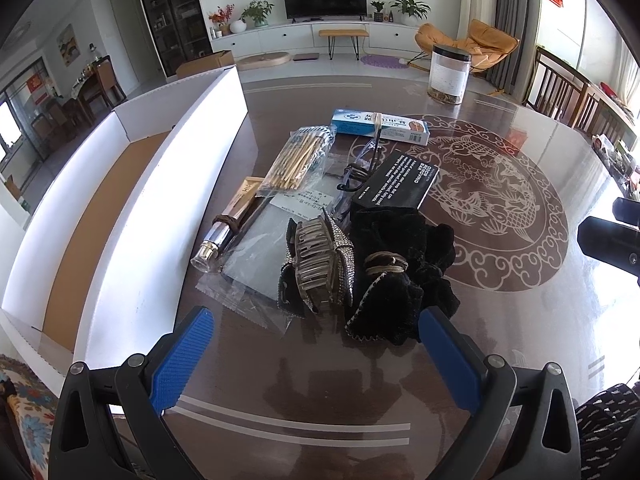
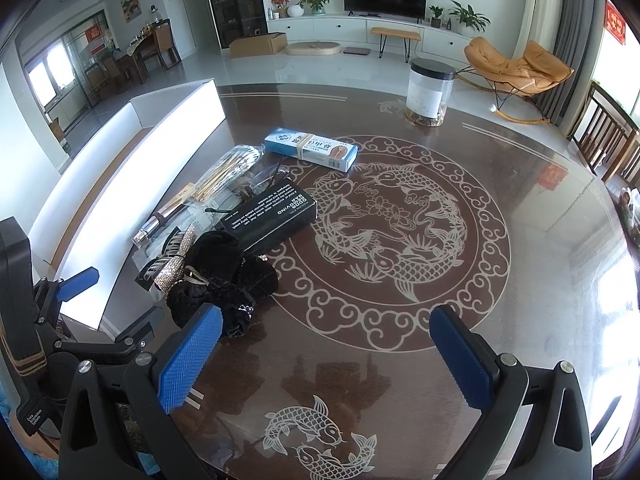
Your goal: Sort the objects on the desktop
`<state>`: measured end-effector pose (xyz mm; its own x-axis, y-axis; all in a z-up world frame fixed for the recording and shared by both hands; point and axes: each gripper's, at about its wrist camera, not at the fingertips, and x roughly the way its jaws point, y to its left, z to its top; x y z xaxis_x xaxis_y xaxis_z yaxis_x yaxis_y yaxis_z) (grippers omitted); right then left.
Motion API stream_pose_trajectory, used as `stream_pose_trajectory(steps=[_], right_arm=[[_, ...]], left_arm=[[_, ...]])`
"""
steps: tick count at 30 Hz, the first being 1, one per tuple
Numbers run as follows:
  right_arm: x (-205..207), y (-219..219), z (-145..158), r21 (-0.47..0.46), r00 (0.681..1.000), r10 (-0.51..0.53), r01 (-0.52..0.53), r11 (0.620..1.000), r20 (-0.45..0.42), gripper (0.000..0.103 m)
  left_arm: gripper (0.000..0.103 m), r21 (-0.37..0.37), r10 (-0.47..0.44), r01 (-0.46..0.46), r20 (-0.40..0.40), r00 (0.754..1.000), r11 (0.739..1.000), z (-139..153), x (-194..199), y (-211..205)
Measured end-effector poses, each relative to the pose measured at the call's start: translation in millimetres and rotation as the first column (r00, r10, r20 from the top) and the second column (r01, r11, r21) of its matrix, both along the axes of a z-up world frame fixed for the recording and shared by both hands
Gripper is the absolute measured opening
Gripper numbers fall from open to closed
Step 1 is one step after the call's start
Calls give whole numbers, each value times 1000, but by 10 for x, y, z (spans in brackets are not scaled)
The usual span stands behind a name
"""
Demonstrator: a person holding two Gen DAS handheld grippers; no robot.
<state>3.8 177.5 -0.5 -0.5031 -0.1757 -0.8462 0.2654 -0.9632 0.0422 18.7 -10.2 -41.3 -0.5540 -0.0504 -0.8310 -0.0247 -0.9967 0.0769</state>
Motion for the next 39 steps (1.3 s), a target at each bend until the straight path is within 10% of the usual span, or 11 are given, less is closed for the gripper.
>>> stream_pose_trajectory(steps=[39], right_arm=[[41, -104, 79, 21, 999, -2, 1, 1000, 33, 103]], left_arm=[[103, 35, -14, 13, 35, 999, 999, -102, -8, -1]])
